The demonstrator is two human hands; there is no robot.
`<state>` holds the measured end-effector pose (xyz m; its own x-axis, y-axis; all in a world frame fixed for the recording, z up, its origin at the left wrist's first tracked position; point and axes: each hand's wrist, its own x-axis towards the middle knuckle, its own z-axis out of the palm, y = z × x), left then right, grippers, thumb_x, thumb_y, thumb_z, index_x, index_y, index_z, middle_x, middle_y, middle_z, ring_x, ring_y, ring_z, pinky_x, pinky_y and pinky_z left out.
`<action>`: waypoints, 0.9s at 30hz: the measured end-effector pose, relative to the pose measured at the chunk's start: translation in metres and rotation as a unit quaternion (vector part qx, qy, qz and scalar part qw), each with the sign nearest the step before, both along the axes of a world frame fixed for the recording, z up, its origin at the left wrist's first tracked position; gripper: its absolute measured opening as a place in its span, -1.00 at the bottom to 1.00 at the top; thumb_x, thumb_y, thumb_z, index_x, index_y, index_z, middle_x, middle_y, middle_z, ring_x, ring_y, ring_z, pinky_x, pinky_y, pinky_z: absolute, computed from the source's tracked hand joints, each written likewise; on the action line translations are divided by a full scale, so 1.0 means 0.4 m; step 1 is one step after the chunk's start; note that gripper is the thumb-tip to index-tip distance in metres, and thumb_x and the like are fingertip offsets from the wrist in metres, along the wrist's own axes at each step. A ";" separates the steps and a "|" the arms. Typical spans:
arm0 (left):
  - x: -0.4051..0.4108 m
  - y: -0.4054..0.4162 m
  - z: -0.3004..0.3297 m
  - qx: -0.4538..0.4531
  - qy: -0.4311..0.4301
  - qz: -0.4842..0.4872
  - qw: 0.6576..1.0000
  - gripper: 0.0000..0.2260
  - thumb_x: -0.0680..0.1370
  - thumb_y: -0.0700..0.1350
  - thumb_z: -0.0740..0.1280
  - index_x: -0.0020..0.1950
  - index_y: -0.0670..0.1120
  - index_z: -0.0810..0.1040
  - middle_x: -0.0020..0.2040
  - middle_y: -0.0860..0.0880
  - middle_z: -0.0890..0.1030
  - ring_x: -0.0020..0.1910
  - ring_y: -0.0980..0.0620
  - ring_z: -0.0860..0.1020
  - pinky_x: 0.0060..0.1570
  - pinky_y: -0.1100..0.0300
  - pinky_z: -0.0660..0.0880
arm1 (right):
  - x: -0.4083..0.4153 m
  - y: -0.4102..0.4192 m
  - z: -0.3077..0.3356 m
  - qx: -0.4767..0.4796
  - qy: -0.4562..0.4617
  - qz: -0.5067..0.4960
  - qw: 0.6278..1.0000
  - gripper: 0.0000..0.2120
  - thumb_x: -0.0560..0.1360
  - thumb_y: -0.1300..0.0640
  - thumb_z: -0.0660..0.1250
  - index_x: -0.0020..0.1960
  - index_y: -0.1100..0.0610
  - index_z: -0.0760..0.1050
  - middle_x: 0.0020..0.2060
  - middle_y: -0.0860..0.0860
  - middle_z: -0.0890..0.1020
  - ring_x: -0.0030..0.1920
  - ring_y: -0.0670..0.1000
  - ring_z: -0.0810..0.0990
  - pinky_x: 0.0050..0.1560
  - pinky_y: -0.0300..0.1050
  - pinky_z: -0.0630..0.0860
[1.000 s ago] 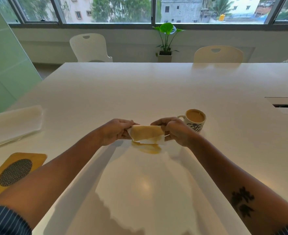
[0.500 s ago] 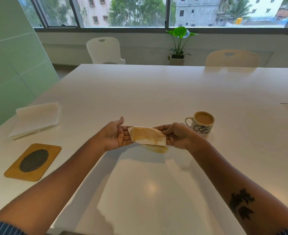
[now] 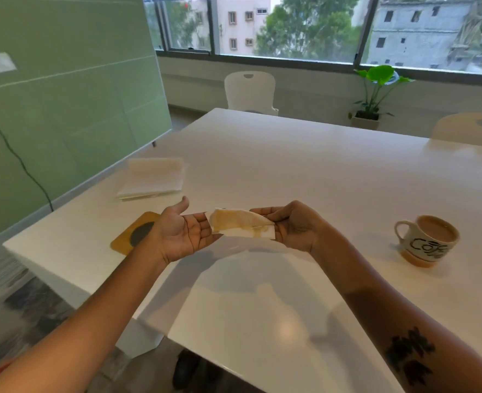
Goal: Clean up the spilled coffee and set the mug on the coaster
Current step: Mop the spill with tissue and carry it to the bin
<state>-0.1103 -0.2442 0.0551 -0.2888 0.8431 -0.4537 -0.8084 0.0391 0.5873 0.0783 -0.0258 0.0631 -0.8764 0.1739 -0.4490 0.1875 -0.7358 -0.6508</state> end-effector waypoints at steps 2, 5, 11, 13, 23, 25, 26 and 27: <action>-0.062 -0.083 0.008 0.010 0.004 0.021 1.000 -0.23 0.67 0.32 0.08 0.23 -0.41 0.62 0.26 -0.36 0.64 0.12 -0.30 0.71 -0.01 -0.15 0.70 | -0.086 -0.069 0.007 -0.010 0.002 0.017 1.000 -0.54 0.61 0.46 0.01 0.38 0.45 0.53 0.23 0.36 0.66 0.08 0.32 0.74 0.19 0.18 0.67; -0.153 -0.209 0.020 0.017 0.000 0.049 0.999 -0.25 0.66 0.31 0.09 0.20 -0.38 0.65 0.21 -0.34 0.67 0.09 -0.29 0.72 -0.03 -0.14 0.70 | -0.214 -0.180 0.019 -0.017 0.008 0.045 0.999 -0.56 0.62 0.44 0.01 0.35 0.45 0.55 0.21 0.35 0.67 0.07 0.30 0.74 0.19 0.16 0.66; -0.381 -0.516 0.020 0.035 -0.011 0.142 0.989 -0.27 0.65 0.32 0.12 0.21 -0.35 0.64 0.15 -0.32 0.69 0.03 -0.27 0.74 -0.09 -0.09 0.71 | -0.524 -0.444 0.020 -0.030 -0.005 0.117 0.993 -0.57 0.71 0.36 0.00 0.49 0.40 0.45 0.46 0.35 0.52 0.45 0.32 0.54 0.41 0.25 0.53; -0.447 -0.610 0.017 0.041 -0.009 0.176 0.984 -0.27 0.66 0.32 0.11 0.17 -0.35 0.65 0.12 -0.31 0.71 0.00 -0.25 0.74 -0.10 -0.07 0.71 | -0.619 -0.532 0.011 -0.056 -0.002 0.135 0.989 -0.57 0.72 0.36 0.00 0.50 0.40 0.43 0.46 0.34 0.52 0.52 0.31 0.47 0.44 0.25 0.50; -0.722 -1.099 -0.062 0.042 -0.028 0.358 0.932 -0.28 0.67 0.32 0.01 0.24 -0.31 0.59 0.09 -0.28 0.72 -0.04 -0.21 0.76 -0.13 -0.04 0.72 | -1.053 -0.999 -0.069 -0.057 -0.012 0.210 0.976 -0.57 0.72 0.39 -0.02 0.52 0.44 0.37 0.43 0.36 0.54 0.48 0.34 0.51 0.48 0.22 0.46; -0.749 -1.186 -0.096 0.032 -0.037 0.392 0.919 -0.28 0.68 0.32 -0.01 0.30 -0.31 0.55 0.13 -0.29 0.70 0.00 -0.22 0.75 -0.10 -0.07 0.72 | -1.116 -1.084 -0.096 -0.059 -0.015 0.226 0.972 -0.57 0.71 0.39 -0.02 0.54 0.44 0.35 0.45 0.35 0.53 0.50 0.33 0.48 0.50 0.23 0.42; -0.760 -1.231 -0.115 0.027 -0.043 0.413 0.909 -0.27 0.68 0.32 -0.01 0.33 -0.31 0.52 0.17 -0.31 0.69 0.03 -0.23 0.74 -0.06 -0.09 0.71 | -1.149 -1.130 -0.113 -0.062 -0.019 0.236 0.970 -0.57 0.71 0.39 -0.01 0.54 0.43 0.34 0.46 0.35 0.52 0.51 0.33 0.47 0.50 0.22 0.42; -0.770 -1.274 -0.137 0.023 -0.049 0.434 0.899 -0.27 0.68 0.32 -0.01 0.36 -0.31 0.50 0.19 -0.31 0.68 0.05 -0.24 0.74 -0.02 -0.12 0.69 | -1.179 -1.172 -0.131 -0.064 -0.024 0.246 0.967 -0.57 0.71 0.39 -0.01 0.54 0.43 0.34 0.47 0.35 0.51 0.52 0.32 0.47 0.49 0.20 0.43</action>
<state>-0.4183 -0.7536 0.0001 -0.8073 0.3375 -0.4841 -0.5710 -0.6542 0.4960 -0.3933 -0.4947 0.0106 -0.8162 -0.3194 -0.4815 0.5636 -0.6235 -0.5418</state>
